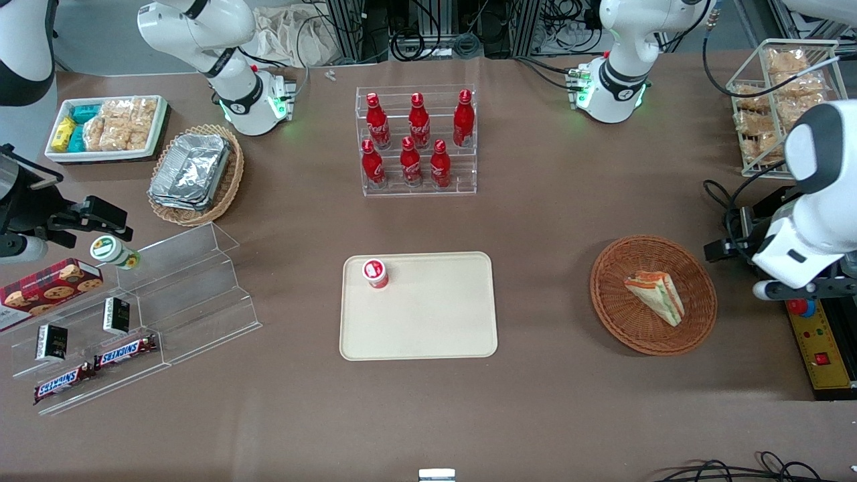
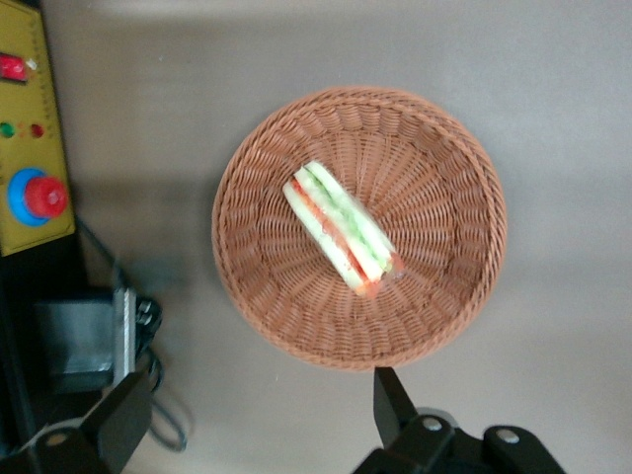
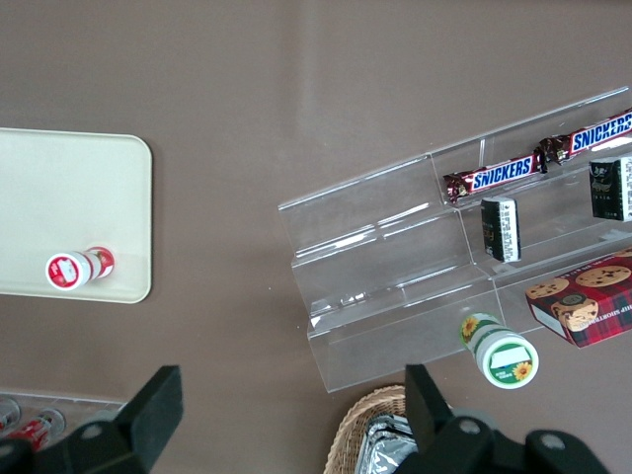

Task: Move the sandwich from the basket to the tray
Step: 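Move the left gripper down over the wrapped sandwich in the wicker basket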

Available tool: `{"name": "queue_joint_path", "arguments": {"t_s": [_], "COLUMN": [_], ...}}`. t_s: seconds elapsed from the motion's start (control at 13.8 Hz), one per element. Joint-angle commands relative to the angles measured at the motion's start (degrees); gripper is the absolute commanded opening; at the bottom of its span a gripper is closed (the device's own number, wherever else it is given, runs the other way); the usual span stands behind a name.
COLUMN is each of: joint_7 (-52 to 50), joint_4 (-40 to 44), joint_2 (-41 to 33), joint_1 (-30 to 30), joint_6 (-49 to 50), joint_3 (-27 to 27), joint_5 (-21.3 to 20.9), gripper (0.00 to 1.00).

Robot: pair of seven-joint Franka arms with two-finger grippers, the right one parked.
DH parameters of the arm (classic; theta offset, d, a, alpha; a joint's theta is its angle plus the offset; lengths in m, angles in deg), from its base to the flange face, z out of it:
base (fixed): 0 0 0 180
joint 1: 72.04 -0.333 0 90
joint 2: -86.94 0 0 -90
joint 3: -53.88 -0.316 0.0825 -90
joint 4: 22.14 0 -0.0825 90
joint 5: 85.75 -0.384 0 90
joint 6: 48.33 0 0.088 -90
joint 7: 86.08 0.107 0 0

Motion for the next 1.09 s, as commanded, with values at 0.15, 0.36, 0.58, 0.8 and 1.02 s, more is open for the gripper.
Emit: {"name": "queue_joint_path", "arguments": {"t_s": [0.15,0.36,0.58,0.8,1.02], "joint_7": [-5.5,-15.3,-18.8,-19.1,-19.1], "joint_4": [-7.8,-7.9,-9.5,-11.2,-14.0], "joint_2": [0.4,4.8,6.0,7.9,8.4], "joint_1": [0.7,2.6,2.2,1.8,0.5], "joint_6": [-8.1,-11.7,-15.5,-19.8,-23.5], "joint_3": [-0.6,-0.4,-0.4,-0.6,-0.8], "joint_5": [5.2,5.2,5.3,5.8,8.6], "gripper": [1.0,1.0,0.99,0.99,0.99]}}
